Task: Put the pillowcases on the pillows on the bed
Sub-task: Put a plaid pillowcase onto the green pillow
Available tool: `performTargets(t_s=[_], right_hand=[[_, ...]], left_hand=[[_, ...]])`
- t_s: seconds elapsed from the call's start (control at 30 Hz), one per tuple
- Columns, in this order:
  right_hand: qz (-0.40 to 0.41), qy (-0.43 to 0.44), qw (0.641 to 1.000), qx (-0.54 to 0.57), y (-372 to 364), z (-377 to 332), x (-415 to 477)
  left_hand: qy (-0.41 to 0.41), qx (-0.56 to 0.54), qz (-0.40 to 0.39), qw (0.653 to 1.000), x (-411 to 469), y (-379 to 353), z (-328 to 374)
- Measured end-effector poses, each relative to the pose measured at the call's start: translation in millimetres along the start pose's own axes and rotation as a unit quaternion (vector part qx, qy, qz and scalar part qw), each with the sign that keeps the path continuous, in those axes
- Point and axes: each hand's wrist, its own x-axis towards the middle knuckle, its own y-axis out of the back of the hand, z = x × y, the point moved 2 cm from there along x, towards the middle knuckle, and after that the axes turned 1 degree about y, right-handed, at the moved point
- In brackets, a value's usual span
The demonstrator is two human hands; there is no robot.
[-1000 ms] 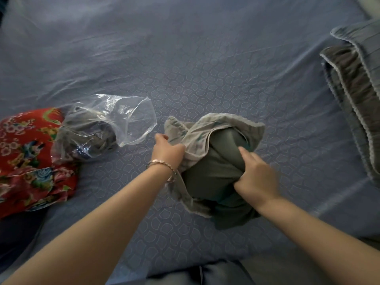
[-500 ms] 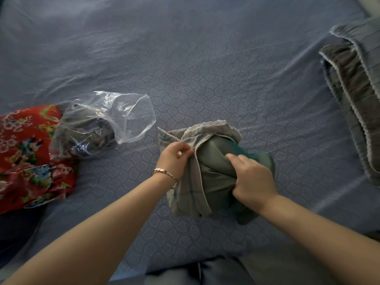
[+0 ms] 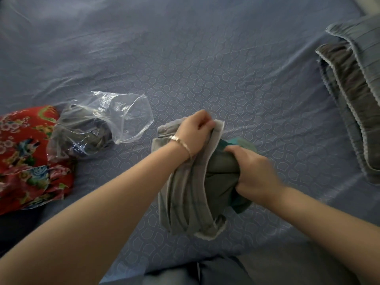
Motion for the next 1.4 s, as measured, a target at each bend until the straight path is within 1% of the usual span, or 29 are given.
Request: performTargets(t_s=[0.07,0.13,0.27,0.37,0.4,0.5,0.57,0.63,0.67,0.7,0.73,0.8,0.83,0.87,0.9,0.97,1.0,1.03,1.07,1.1,1.13,1.17,1.2,1.23,1.27,1.3,1.33,1.37,1.4], right_hand=[[0.018,-0.085,0.995,0.046,3,4,-7],[-0.007,-0.108,0.991,0.073,-1,6,-10],[-0.020,-0.130,0.986,0.102,-9,5,-7],[-0.039,-0.158,0.979,0.125,-16,2,-7],[-0.047,-0.169,0.977,0.120,-18,2,-8],[-0.054,-0.192,0.975,0.102,-22,14,-9],[-0.025,-0.226,0.967,0.119,-26,24,-11],[0.000,-0.279,0.949,0.148,-27,29,-12],[0.008,-0.302,0.940,0.159,-27,31,-10],[0.017,-0.324,0.930,0.171,-25,33,-8],[0.032,-0.345,0.920,0.184,-23,36,-5],[0.071,-0.384,0.894,0.220,-18,43,-1],[0.093,-0.410,0.876,0.236,-16,46,0],[0.119,-0.439,0.855,0.251,-17,48,2],[0.149,-0.470,0.828,0.267,-18,49,4],[0.214,-0.536,0.757,0.308,-21,49,9],[0.237,-0.561,0.720,0.332,-23,48,12],[0.249,-0.576,0.695,0.352,-27,48,13],[0.248,-0.579,0.686,0.363,-33,46,12],[0.236,-0.577,0.694,0.361,-42,44,11],[0.211,-0.570,0.713,0.350,-54,39,7],[0.178,-0.554,0.740,0.337,-66,33,3],[0.134,-0.532,0.772,0.322,-78,25,-1],[0.080,-0.507,0.804,0.300,-90,18,-5],[0.022,-0.481,0.833,0.272,-99,12,-7],[-0.026,-0.458,0.855,0.243,-106,9,-6],[-0.063,-0.441,0.868,0.218,-109,10,-3],[-0.093,-0.429,0.877,0.194,-109,13,1],[-0.117,-0.421,0.883,0.173,-109,19,6]], left_hand=[[-0.021,0.095,0.036,0.995,-20,-2,-15],[-0.010,0.136,0.044,0.990,-45,-8,-24],[-0.015,0.148,0.069,0.987,-59,-21,-31],[-0.073,0.074,0.097,0.990,-52,-32,-30],[-0.100,0.052,0.090,0.989,-53,-36,-26],[-0.187,-0.018,0.015,0.982,-66,-52,-17],[-0.221,0.001,0.015,0.975,-77,-60,-24],[-0.229,0.096,0.069,0.966,-88,-65,-44],[-0.215,0.144,0.092,0.962,-90,-65,-57],[-0.178,0.172,0.109,0.963,-89,-63,-74],[-0.114,0.183,0.125,0.968,-85,-58,-88],[0.084,0.165,0.125,0.975,-73,-41,-113],[0.170,0.142,0.116,0.968,-68,-32,-122],[0.215,0.102,0.102,0.966,-63,-27,-127],[0.208,0.071,0.083,0.972,-58,-26,-125],[0.122,0.049,0.069,0.989,-56,-24,-107],[0.055,0.055,0.071,0.994,-57,-25,-94],[-0.035,0.075,0.078,0.994,-60,-26,-82],[-0.125,0.130,0.066,0.981,-64,-29,-72],[-0.191,0.215,0.010,0.958,-66,-36,-69],[-0.197,0.307,-0.098,0.926,-65,-40,-70],[-0.122,0.384,-0.230,0.886,-65,-42,-76],[0.010,0.416,-0.347,0.841,-65,-41,-88],[0.139,0.384,-0.404,0.818,-64,-40,-101],[0.232,0.302,-0.384,0.841,-60,-37,-109],[0.287,0.204,-0.296,0.888,-54,-33,-116],[0.320,0.109,-0.166,0.926,-45,-31,-126],[0.331,0.014,-0.045,0.943,-36,-31,-134],[0.337,-0.079,0.043,0.937,-28,-31,-137]])
